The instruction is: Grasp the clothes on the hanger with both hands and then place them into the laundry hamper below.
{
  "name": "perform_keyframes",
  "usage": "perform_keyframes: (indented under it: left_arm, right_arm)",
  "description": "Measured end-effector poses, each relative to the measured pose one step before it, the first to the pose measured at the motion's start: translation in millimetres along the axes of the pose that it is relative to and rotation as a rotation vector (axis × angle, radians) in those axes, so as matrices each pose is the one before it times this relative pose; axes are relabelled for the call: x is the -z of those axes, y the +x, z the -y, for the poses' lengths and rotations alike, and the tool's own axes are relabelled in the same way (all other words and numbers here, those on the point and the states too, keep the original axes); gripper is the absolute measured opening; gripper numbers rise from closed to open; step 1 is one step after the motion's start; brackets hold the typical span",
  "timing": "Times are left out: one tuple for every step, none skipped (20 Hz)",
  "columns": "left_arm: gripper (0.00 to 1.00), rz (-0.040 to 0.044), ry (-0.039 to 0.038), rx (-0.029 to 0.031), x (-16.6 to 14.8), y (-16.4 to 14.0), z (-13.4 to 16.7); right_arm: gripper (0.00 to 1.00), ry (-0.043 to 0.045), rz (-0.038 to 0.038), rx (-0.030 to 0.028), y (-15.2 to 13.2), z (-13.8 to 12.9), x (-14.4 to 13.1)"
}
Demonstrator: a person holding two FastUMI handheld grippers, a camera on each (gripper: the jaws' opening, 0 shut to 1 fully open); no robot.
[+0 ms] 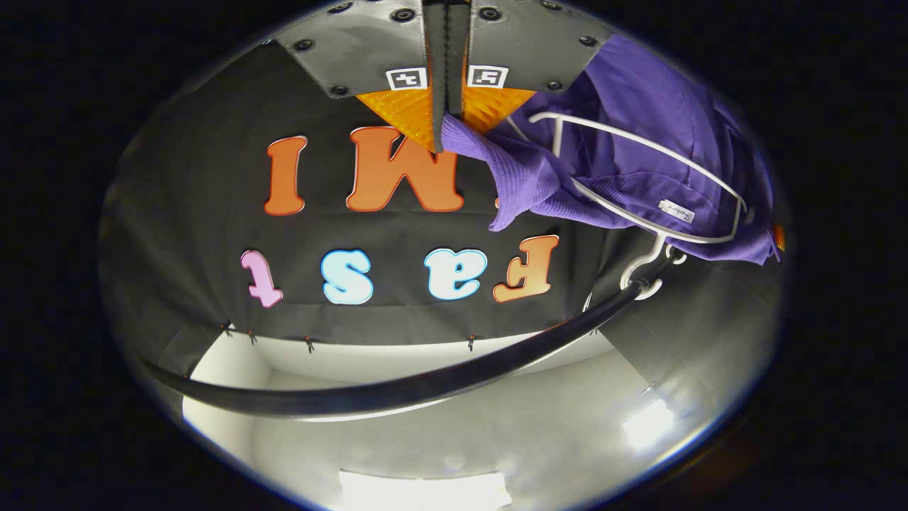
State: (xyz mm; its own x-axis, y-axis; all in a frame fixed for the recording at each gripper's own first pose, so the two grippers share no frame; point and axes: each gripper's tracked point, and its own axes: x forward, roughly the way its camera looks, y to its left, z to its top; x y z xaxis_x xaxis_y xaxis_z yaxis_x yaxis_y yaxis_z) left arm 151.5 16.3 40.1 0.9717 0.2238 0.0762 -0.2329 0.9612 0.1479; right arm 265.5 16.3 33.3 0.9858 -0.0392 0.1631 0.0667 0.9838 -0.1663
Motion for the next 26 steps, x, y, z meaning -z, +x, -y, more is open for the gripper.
perform_keyframes:
  left_arm:
    - [0.0,0.00871,0.01212,-0.01253,-4.15,4.04,-4.8]
    - [0.0,0.00407,0.00723,-0.01172,-2.84,4.46,-4.28]
    - [0.0,0.00426,0.01056,-0.00969,-0.73,4.64,-4.96]
    - [0.0,0.00205,0.01922,-0.01153,-0.25,4.71,-4.22]
    - [0.0,0.00103,0.01815,-0.01171,0.54,3.5,-4.33]
    - [0.0,0.0028,0.00929,-0.00719,-0.07,3.6,-2.66]
    - [0.0,0.00342,-0.00135,-0.00375,-1.0,3.61,-2.85]
    - [0.0,0.00303,-0.01117,-0.00168,0.39,3.31,-1.35]
    - [0.0,0.00134,-0.00848,-0.00154,1.05,3.7,-1.12]
    - [0.0,-0.00436,0.00337,-0.00561,3.46,4.77,-2.24]
    - [0.0,-0.0078,0.00603,-0.00579,4.76,4.98,-4.2]
    - [0.0,-0.00641,0.00062,-0.00148,4.78,4.06,-1.57]
    - [0.0,-0.0092,-0.00847,0.00362,5.5,4.01,-0.22]
    - [0.0,-0.01754,-0.01568,0.00519,8.28,2.21,2.1]
    - [0.0,-0.01795,-0.01598,0.0032,7.22,3.09,2.35]
    - [0.0,-0.01779,-0.01228,0.00232,8.35,2.16,1.02]
    - [0.0,-0.01913,-0.01549,0.00668,9.19,2.5,-0.7]
    - [0.0,-0.02038,-0.01943,0.00603,8.58,1.47,-0.35]
    - [0.0,-0.02533,-0.01967,0.00678,9.53,-1.7,-1.99]
    - [0.0,-0.01945,-0.01801,0.00956,7.41,-0.81,-0.2]
    - [0.0,-0.01523,-0.01581,0.00701,6.13,-2.23,-1.78]
    - [0.0,-0.01135,-0.0163,0.00736,5.0,0.27,-0.63]
    - [0.0,-0.01044,-0.01954,0.00734,4.27,1.95,0.3]
    - [0.0,-0.00909,-0.01565,0.00777,3.48,-0.36,1.33]
    - [0.0,-0.00674,-0.00992,0.00721,3.85,-2.88,0.51]
    - [0.0,-0.00338,-0.00286,0.00794,2.63,-5.3,1.22]
  right_arm:
    - [0.07,-0.0038,0.00319,0.00412,2.39,2.39,-0.91]
    - [0.07,-0.00584,-0.00718,0.00551,1.86,3.74,0.94]
    - [0.07,-0.0061,-0.00232,0.00793,2.33,4.23,0.94]
    - [0.07,-0.00037,-0.00128,0.00438,3.08,2.77,1.53]
    - [0.07,-0.00059,-0.00633,0.00589,2.9,1.12,2.82]
    - [0.07,-0.0061,-0.00133,0.00852,2.83,2.02,2.06]
    - [0.07,-0.00801,0.00111,0.01124,3.01,3.35,1.27]
    - [0.07,-0.00478,-0.00259,0.00862,2.35,2.43,1.91]
    - [0.07,-0.0018,-0.00829,0.00837,3.67,1.57,4.0]
    - [0.07,0.00004,-0.01461,0.00329,4.02,1.74,5.92]
    - [0.07,0.00562,-0.01011,0.00108,5.77,1.24,5.98]
    - [0.07,0.00526,-0.01638,-0.00007,5.03,1.58,7.43]
    - [0.07,0.00524,-0.01314,-0.00266,5.76,-0.01,7.06]
    - [0.07,0.00139,-0.01103,-0.00215,4.46,0.07,7.13]
    - [0.07,-0.00068,-0.00839,-0.00792,3.26,-0.46,6.83]
    - [0.07,-0.00117,-0.01189,-0.00642,-1.7,1.55,9.28]
    - [0.07,-0.0013,-0.00866,-0.00754,-1.61,-0.2,6.91]
    - [0.07,0.00352,-0.00312,-0.00881,-2.98,-1.26,4.9]
    - [0.07,0.006,-0.00959,-0.01117,-3.16,-1.48,4.25]
    - [0.07,0.00628,-0.00884,-0.00929,-4.79,-1.2,3.88]
    - [0.07,0.00181,-0.00381,-0.0057,-5.62,-0.22,1.02]
    - [0.07,-0.00099,0.00245,-0.00088,-3.47,2.02,-0.14]
    - [0.07,-0.00189,0.00129,-0.00158,-3.11,1.32,-0.36]
    - [0.07,0.00642,0.00099,-0.00402,-0.95,-0.12,0.53]
    - [0.07,0.01253,-0.00177,-0.00608,-1.63,-0.23,0.09]
    - [0.07,0.01561,-0.00497,-0.00641,-4.33,0.12,1.26]
